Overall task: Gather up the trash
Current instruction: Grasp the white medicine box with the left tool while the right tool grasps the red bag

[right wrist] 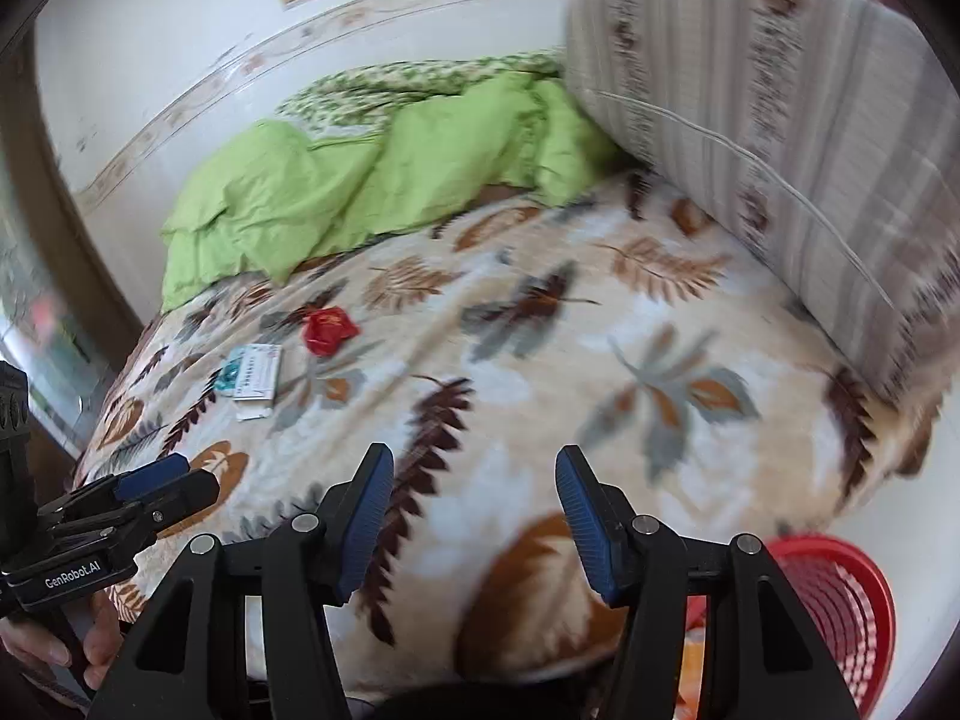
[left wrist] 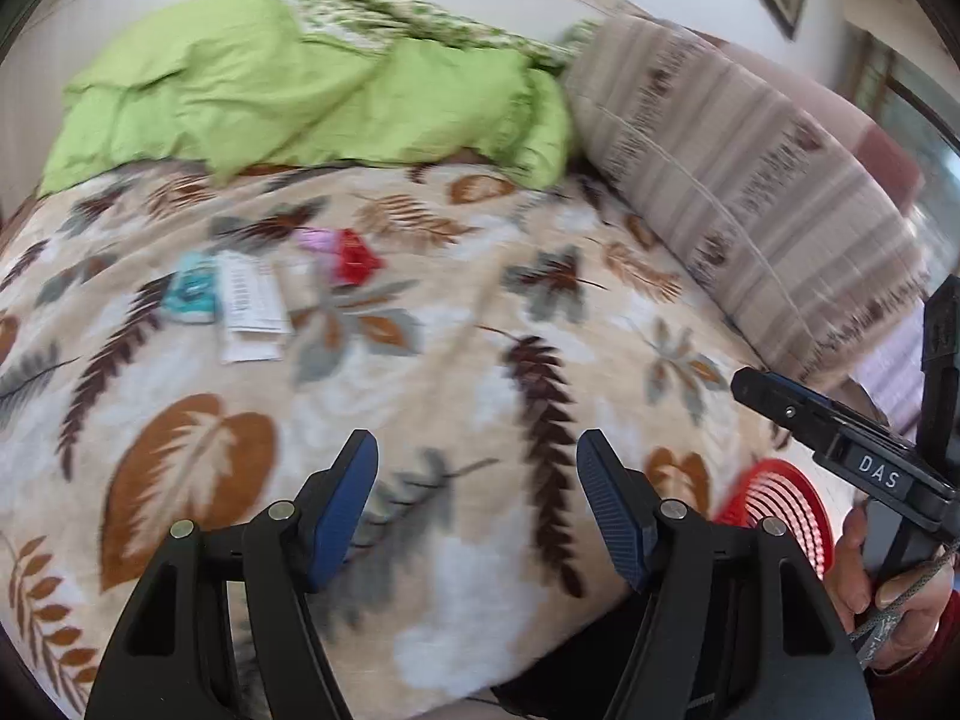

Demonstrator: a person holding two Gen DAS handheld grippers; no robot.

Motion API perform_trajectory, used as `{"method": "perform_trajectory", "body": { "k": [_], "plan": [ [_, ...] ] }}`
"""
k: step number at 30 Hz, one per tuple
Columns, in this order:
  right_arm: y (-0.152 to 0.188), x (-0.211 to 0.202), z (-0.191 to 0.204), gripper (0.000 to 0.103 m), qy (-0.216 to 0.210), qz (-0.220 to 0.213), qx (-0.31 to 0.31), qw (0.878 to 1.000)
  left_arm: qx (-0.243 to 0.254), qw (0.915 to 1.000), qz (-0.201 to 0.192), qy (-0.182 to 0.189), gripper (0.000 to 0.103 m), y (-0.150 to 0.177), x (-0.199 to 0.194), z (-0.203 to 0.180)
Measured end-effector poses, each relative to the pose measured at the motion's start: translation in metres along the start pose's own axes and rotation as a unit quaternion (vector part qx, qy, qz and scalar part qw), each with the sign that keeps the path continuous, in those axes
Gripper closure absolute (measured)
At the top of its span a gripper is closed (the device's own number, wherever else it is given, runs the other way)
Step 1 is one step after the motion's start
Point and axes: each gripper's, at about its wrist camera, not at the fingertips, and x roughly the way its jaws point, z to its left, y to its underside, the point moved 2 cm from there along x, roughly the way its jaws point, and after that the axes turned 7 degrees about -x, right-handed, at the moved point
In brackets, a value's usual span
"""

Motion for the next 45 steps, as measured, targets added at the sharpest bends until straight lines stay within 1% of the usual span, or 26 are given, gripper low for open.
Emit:
{"method": "perform_trajectory", "body": {
  "k": [2, 3, 5, 8, 10, 11, 12, 15, 16, 19, 21, 24, 25, 26, 27, 28, 29, 31, 35, 37, 39, 42, 43, 44, 45],
  "plan": [
    [-0.013, 0.019, 0.020, 0.043, -0.014, 0.007, -0.006, 1.000, -0.026, 0.9995, -0.007, -0.015, 0.035, -0.006, -0.001, 0.025],
    [-0.019, 0.032, 0.033, 0.043, -0.029, 0.009, -0.007, 1.000, -0.041, 0.9988, -0.011, -0.025, 0.035, -0.009, -0.002, 0.041],
    [-0.026, 0.052, 0.048, 0.043, -0.029, 0.013, -0.013, 0.999, -0.062, 0.9971, -0.016, -0.040, 0.035, -0.014, -0.002, 0.064],
    [-0.034, 0.088, 0.074, 0.043, -0.042, 0.025, -0.017, 0.999, -0.088, 0.9937, -0.024, -0.065, 0.035, -0.019, 0.000, 0.095],
    [-0.040, 0.114, 0.090, 0.043, -0.067, 0.035, -0.010, 0.997, -0.106, 0.9904, -0.031, -0.083, 0.035, -0.021, 0.003, 0.115],
    [-0.042, 0.122, 0.094, 0.043, -0.072, 0.040, -0.010, 0.997, -0.111, 0.9890, -0.034, -0.091, 0.035, -0.021, 0.004, 0.122],
    [-0.046, 0.137, 0.100, 0.043, -0.069, 0.050, -0.009, 0.996, -0.117, 0.9869, -0.039, -0.103, 0.035, -0.020, 0.007, 0.131],
    [-0.059, 0.169, 0.108, 0.043, -0.078, 0.063, 0.005, 0.995, -0.129, 0.9824, -0.043, -0.128, 0.035, -0.018, 0.016, 0.150],
    [-0.065, 0.183, 0.110, 0.043, -0.075, 0.070, 0.007, 0.995, -0.132, 0.9814, -0.042, -0.133, 0.035, -0.017, 0.020, 0.155],
    [-0.082, 0.220, 0.117, 0.043, -0.071, 0.079, 0.013, 0.994, -0.140, 0.9796, -0.036, -0.140, 0.035, -0.017, 0.031, 0.169],
    [-0.091, 0.240, 0.121, 0.043, -0.067, 0.084, 0.017, 0.994, -0.146, 0.9795, -0.034, -0.134, 0.035, -0.019, 0.035, 0.173],
    [-0.101, 0.273, 0.124, 0.043, -0.067, 0.096, 0.042, 0.992, -0.137, 0.9795, -0.045, -0.141, 0.035, -0.026, 0.037, 0.172],
    [-0.102, 0.286, 0.125, 0.043, -0.063, 0.106, 0.048, 0.991, -0.134, 0.9796, -0.048, -0.142, 0.035, -0.028, 0.038, 0.171],
    [-0.101, 0.295, 0.125, 0.045, -0.056, 0.118, 0.049, 0.990, -0.130, 0.9796, -0.050, -0.145, 0.035, -0.030, 0.038, 0.170],
    [-0.100, 0.299, 0.123, 0.051, -0.055, 0.124, 0.054, 0.989, -0.128, 0.9798, -0.050, -0.145, 0.035, -0.032, 0.039, 0.170],
    [-0.096, 0.303, 0.120, 0.062, -0.069, 0.129, 0.069, 0.987, -0.126, 0.9806, -0.048, -0.142, 0.035, -0.033, 0.042, 0.170],
    [-0.094, 0.301, 0.118, 0.064, -0.075, 0.124, 0.075, 0.987, -0.127, 0.9811, -0.045, -0.139, 0.035, -0.035, 0.044, 0.170],
    [-0.092, 0.290, 0.114, 0.066, -0.069, 0.114, 0.072, 0.988, -0.128, 0.9815, -0.040, -0.136, 0.035, -0.043, 0.051, 0.169],
    [-0.092, 0.250, 0.102, 0.067, -0.052, 0.087, 0.068, 0.993, -0.135, 0.9833, -0.027, -0.120, 0.035, -0.062, 0.071, 0.163],
    [-0.085, 0.221, 0.095, 0.067, -0.041, 0.073, 0.071, 0.994, -0.134, 0.9856, -0.010, -0.103, 0.035, -0.073, 0.090, 0.155],
    [-0.071, 0.202, 0.087, 0.067, -0.032, 0.065, 0.093, 0.993, -0.137, 0.9857, 0.005, -0.098, 0.035, -0.081, 0.110, 0.149],
    [-0.055, 0.195, 0.081, 0.067, -0.022, 0.064, 0.101, 0.993, -0.143, 0.9831, 0.018, -0.112, 0.035, -0.088, 0.136, 0.150],
    [-0.054, 0.197, 0.081, 0.067, -0.022, 0.064, 0.098, 0.993, -0.150, 0.9826, 0.023, -0.107, 0.035, -0.088, 0.144, 0.152],
    [-0.055, 0.199, 0.081, 0.067, -0.021, 0.064, 0.095, 0.993, -0.154, 0.9823, 0.027, -0.103, 0.038, -0.089, 0.149, 0.153],
    [-0.056, 0.202, 0.081, 0.067, -0.016, 0.062, 0.091, 0.994, -0.158, 0.9818, 0.032, -0.100, 0.051, -0.087, 0.156, 0.156]
  ]
}}
